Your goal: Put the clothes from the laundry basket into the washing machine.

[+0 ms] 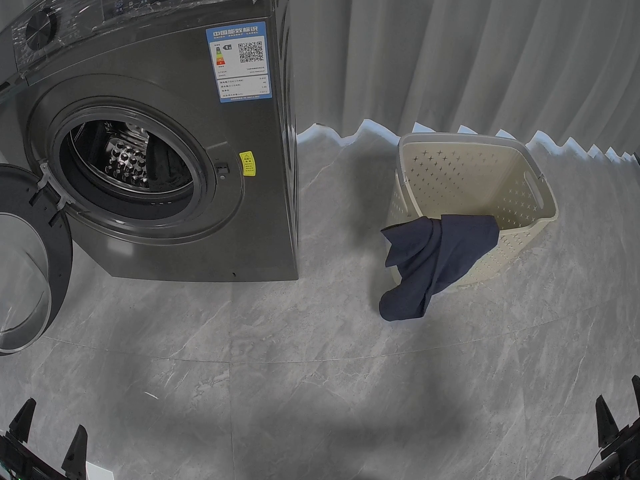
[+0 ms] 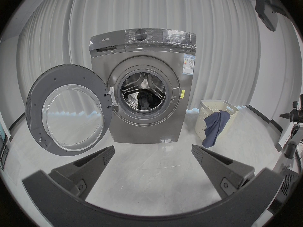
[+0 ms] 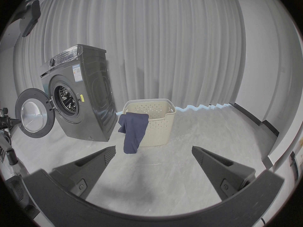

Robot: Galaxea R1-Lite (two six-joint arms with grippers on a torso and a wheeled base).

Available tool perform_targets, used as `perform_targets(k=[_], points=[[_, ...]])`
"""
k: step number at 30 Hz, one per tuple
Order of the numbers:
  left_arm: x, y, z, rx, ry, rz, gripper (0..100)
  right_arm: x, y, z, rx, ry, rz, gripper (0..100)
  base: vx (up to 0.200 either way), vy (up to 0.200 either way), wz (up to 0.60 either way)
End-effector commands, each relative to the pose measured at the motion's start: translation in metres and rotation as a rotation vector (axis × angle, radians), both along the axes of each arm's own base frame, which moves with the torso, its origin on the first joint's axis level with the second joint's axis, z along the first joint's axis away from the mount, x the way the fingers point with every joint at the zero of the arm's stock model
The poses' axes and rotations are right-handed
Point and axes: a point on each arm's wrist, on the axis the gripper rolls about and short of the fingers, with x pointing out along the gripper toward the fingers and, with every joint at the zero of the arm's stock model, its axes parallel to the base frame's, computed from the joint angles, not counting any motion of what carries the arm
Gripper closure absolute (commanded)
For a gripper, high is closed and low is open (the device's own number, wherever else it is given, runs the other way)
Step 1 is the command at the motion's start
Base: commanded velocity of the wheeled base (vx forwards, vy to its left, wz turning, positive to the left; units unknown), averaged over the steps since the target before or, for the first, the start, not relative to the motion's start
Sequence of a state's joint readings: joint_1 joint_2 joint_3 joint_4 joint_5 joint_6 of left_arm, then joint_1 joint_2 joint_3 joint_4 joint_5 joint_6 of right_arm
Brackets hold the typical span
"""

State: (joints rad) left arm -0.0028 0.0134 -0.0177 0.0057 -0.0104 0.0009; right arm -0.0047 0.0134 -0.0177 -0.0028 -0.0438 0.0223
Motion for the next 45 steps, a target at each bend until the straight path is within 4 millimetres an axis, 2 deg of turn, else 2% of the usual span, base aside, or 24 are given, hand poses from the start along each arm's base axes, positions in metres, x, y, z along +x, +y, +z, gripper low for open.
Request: perform_targets(k=[1,7,13,37,45], points=[[0.0005,0.0000,-0.0047,-0.001,0.008,-0.001,0,0.0003,0.0000,-0.0052,-0.001,0.004,0.001,0,0.200,0.000,0.00],[0.0005,0.0000,-0.0047,-0.001,0.008,-0.002,0,0.0003,0.0001,-0.0052,-0.002,0.004,0.002,0,0.200,0.000,0.00],[0.0005,0.0000,-0.0047,0.002,0.008,0.002,0,0.0003,0.0000,-0.0052,-0.001,0.004,0.001,0,0.000,0.000,0.00],[0.0005,0.0002,-0.0047,-0.001,0.008,0.007,0,0.0003,0.0000,-0.0052,0.001,0.004,-0.001,0,0.000,-0.200,0.00],[0.0005,0.0002,-0.0047,0.001,0.008,0.010,0,0.0003,0.0000,-0.0052,-0.001,0.004,0.001,0,0.000,-0.050,0.00]])
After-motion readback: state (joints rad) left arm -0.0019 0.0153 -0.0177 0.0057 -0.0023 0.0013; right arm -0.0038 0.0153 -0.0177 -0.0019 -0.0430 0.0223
